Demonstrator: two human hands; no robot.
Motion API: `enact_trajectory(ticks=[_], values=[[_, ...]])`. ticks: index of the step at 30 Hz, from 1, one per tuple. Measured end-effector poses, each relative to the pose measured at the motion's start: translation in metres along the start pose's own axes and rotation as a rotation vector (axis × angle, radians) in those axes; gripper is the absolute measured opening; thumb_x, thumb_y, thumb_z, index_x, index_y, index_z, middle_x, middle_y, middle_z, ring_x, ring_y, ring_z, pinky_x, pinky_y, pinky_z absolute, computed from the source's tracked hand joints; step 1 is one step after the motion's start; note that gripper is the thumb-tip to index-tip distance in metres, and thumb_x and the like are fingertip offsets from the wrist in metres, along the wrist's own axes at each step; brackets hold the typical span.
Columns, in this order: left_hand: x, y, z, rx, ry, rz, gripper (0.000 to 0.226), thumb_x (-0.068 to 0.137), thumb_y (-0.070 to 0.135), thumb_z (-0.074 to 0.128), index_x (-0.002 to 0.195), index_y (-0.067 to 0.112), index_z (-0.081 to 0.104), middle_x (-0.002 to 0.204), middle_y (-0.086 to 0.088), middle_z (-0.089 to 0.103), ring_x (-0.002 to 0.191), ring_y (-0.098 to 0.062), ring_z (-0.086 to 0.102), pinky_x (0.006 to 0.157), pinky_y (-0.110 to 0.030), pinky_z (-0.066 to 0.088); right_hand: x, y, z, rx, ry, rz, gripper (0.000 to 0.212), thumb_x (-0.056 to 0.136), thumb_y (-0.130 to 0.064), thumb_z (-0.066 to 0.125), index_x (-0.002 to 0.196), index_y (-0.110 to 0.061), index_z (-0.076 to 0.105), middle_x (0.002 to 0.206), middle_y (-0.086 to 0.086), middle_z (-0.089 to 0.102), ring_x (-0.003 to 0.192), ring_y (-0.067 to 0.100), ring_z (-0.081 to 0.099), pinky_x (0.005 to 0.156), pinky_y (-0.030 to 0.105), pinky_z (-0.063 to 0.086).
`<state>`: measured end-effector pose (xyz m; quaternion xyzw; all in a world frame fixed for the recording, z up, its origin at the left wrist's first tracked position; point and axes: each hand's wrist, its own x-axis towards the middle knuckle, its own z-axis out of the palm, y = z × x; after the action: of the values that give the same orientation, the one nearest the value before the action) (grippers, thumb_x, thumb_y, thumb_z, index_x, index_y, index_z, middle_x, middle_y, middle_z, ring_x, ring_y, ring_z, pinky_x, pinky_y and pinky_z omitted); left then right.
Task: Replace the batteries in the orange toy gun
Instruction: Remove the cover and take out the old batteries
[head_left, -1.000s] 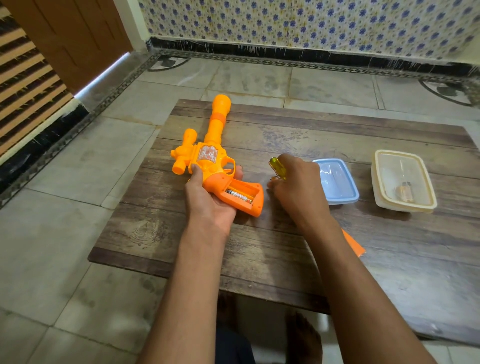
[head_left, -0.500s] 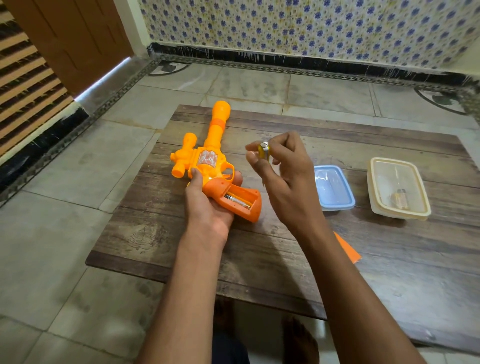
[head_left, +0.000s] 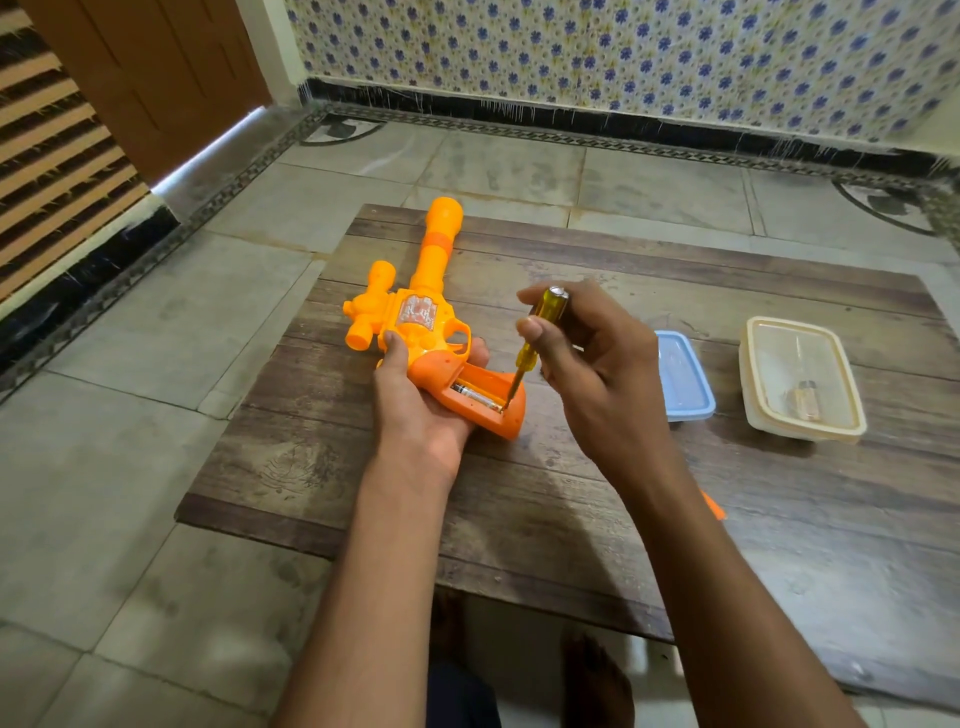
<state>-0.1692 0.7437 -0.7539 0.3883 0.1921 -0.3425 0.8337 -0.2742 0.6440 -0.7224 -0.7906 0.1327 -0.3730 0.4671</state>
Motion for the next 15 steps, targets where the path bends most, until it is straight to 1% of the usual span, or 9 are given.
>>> enact_trajectory(ticks=[2, 3, 5, 7, 8, 11, 13, 15], values=[[-0.0005, 0.0, 0.0009, 0.014, 0.007, 0.006, 0.057, 0.102, 0.06, 0.043, 0.12, 0.01, 0.064, 0.099, -0.02, 0.074, 0.091, -0.031, 0.072, 0.081, -0.046, 0.057, -0.0019, 0.0006, 0.0011, -0.044, 0.014, -0.004, 0.017, 0.098, -0.02, 0.068, 0.109, -0.007, 0.07, 0.09, 0.002, 0.065, 0.079, 0.022, 0.063, 0.069, 0.046, 0.055], [-0.0009, -0.0002, 0.0016, 0.019, 0.011, 0.008, 0.055, 0.103, 0.059, 0.043, 0.117, 0.011, 0.065, 0.1, -0.021, 0.074, 0.091, -0.031, 0.071, 0.081, -0.046, 0.057, -0.0023, 0.0007, 0.0012, -0.066, 0.039, -0.005, 0.016, 0.097, -0.02, 0.07, 0.107, -0.007, 0.071, 0.089, 0.003, 0.065, 0.078, 0.022, 0.063, 0.068, 0.044, 0.055], [-0.0015, -0.0009, 0.0022, 0.018, 0.012, 0.013, 0.052, 0.103, 0.059, 0.045, 0.113, 0.012, 0.064, 0.101, -0.022, 0.073, 0.092, -0.031, 0.071, 0.09, -0.049, 0.056, -0.0028, 0.0008, 0.0006, -0.081, 0.083, 0.006, 0.017, 0.095, -0.022, 0.073, 0.102, -0.007, 0.07, 0.085, 0.004, 0.065, 0.075, 0.023, 0.062, 0.065, 0.044, 0.056], [-0.0004, -0.0014, 0.0019, 0.002, 0.009, 0.006, 0.05, 0.102, 0.059, 0.046, 0.112, 0.014, 0.063, 0.107, -0.023, 0.073, 0.096, -0.032, 0.072, 0.101, -0.056, 0.051, -0.0035, 0.0005, 0.0, -0.045, 0.097, 0.04, 0.018, 0.095, -0.023, 0.074, 0.101, -0.007, 0.067, 0.083, 0.004, 0.063, 0.071, 0.027, 0.064, 0.059, 0.047, 0.056], [0.0005, -0.0017, 0.0016, -0.006, 0.009, 0.005, 0.049, 0.102, 0.059, 0.046, 0.111, 0.015, 0.063, 0.107, -0.023, 0.073, 0.097, -0.032, 0.072, 0.105, -0.059, 0.049, -0.004, 0.0003, -0.0002, -0.03, 0.098, 0.049, 0.018, 0.095, -0.023, 0.074, 0.101, -0.007, 0.066, 0.082, 0.004, 0.063, 0.07, 0.029, 0.064, 0.057, 0.048, 0.056], [0.0023, -0.0015, 0.0008, -0.021, 0.003, -0.003, 0.049, 0.102, 0.059, 0.046, 0.113, 0.015, 0.063, 0.105, -0.021, 0.073, 0.098, -0.033, 0.072, 0.107, -0.062, 0.046, -0.0049, 0.0002, -0.0017, -0.014, 0.068, 0.034, 0.019, 0.097, -0.019, 0.071, 0.111, -0.008, 0.066, 0.085, 0.003, 0.064, 0.071, 0.026, 0.065, 0.059, 0.047, 0.056], [0.0023, -0.0013, 0.0001, -0.017, -0.001, -0.004, 0.054, 0.101, 0.06, 0.047, 0.124, 0.014, 0.063, 0.108, -0.021, 0.074, 0.098, -0.032, 0.072, 0.106, -0.062, 0.047, -0.0048, 0.0001, -0.0027, -0.011, 0.023, 0.017, 0.025, 0.098, -0.015, 0.067, 0.122, -0.009, 0.065, 0.091, 0.002, 0.067, 0.077, 0.022, 0.066, 0.064, 0.047, 0.057], [0.003, -0.0012, -0.001, -0.01, -0.005, -0.007, 0.06, 0.1, 0.061, 0.047, 0.134, 0.013, 0.059, 0.116, -0.023, 0.072, 0.097, -0.032, 0.072, 0.105, -0.061, 0.048, -0.005, 0.0014, -0.0033, -0.008, -0.015, 0.006, 0.032, 0.099, -0.012, 0.062, 0.13, -0.01, 0.061, 0.095, 0.001, 0.07, 0.084, 0.021, 0.069, 0.069, 0.045, 0.058]])
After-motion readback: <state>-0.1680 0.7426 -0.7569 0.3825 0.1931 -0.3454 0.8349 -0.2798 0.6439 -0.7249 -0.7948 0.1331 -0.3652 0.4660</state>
